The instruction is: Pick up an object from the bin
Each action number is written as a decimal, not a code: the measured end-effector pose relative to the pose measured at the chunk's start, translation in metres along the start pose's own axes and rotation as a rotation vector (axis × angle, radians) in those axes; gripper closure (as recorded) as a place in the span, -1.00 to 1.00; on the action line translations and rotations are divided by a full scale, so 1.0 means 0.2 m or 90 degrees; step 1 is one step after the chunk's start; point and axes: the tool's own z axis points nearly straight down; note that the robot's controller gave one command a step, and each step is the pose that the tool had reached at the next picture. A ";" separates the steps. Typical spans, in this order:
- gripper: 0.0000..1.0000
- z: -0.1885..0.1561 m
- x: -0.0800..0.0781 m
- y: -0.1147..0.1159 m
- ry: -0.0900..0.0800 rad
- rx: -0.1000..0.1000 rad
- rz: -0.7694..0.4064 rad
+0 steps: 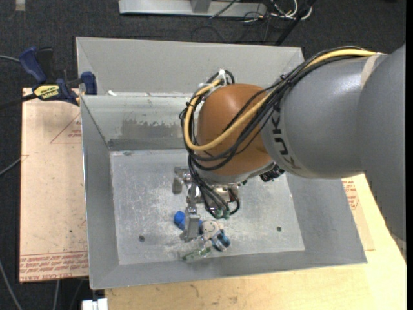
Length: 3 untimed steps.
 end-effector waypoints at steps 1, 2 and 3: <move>-1.00 0.38 0.04 -0.14 -0.003 -0.001 -0.001; -1.00 0.45 0.07 -0.20 0.002 0.000 0.062; -1.00 0.32 0.08 -0.17 -0.002 -0.001 0.104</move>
Offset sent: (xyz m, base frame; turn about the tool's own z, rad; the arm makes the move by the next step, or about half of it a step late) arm -0.0154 -0.0509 -0.0438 0.2396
